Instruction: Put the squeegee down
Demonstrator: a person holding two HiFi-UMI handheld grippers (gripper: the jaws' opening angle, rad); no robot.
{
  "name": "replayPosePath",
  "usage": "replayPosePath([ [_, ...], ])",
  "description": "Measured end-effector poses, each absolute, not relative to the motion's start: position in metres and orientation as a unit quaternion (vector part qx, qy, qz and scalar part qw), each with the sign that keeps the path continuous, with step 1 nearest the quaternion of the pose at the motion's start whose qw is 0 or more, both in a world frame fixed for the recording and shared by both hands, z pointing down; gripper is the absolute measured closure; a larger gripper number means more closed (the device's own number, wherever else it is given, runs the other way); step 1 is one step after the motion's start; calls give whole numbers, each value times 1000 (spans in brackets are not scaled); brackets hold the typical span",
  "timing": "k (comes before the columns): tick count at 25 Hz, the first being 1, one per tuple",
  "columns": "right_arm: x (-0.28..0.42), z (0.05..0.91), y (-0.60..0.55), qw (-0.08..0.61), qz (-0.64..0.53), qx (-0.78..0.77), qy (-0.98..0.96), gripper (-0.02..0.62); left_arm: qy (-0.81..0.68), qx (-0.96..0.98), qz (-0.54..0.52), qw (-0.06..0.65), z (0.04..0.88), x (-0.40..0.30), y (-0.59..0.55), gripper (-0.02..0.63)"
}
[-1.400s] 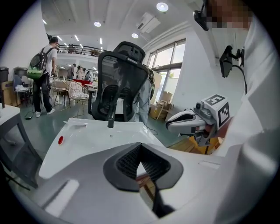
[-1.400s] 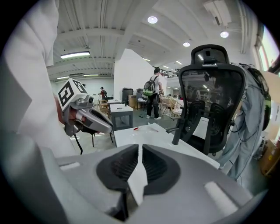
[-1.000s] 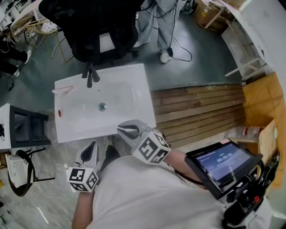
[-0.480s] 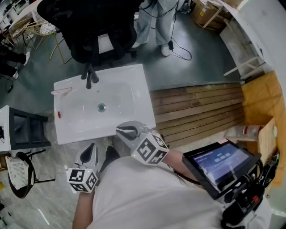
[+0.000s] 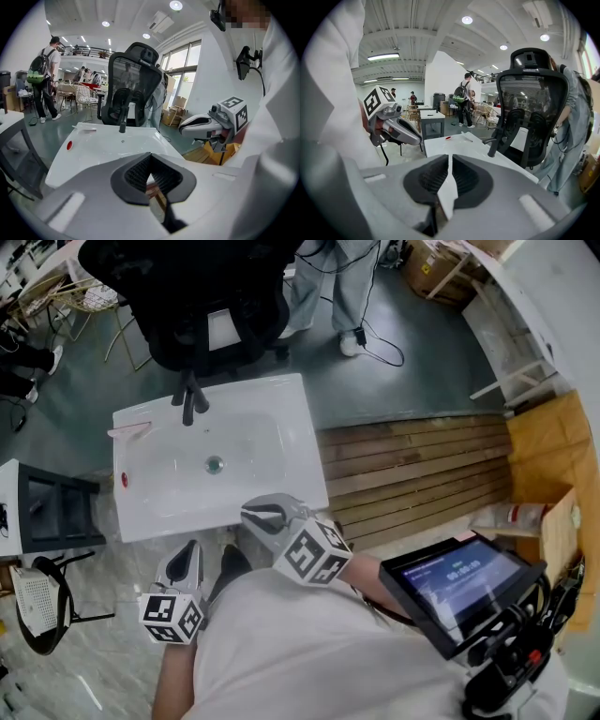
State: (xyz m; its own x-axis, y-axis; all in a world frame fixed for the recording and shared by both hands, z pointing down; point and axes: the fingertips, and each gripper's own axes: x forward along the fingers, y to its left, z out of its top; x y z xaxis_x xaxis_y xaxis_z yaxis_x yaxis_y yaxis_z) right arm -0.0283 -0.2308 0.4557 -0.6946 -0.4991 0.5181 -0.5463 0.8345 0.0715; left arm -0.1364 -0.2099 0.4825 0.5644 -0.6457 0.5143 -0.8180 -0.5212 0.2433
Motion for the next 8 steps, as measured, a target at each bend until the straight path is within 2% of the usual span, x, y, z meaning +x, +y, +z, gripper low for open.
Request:
replayPosePath([
  [8, -32, 457, -231, 272, 43, 276, -921, 568, -437, 847, 181, 241, 484, -142, -213, 600],
])
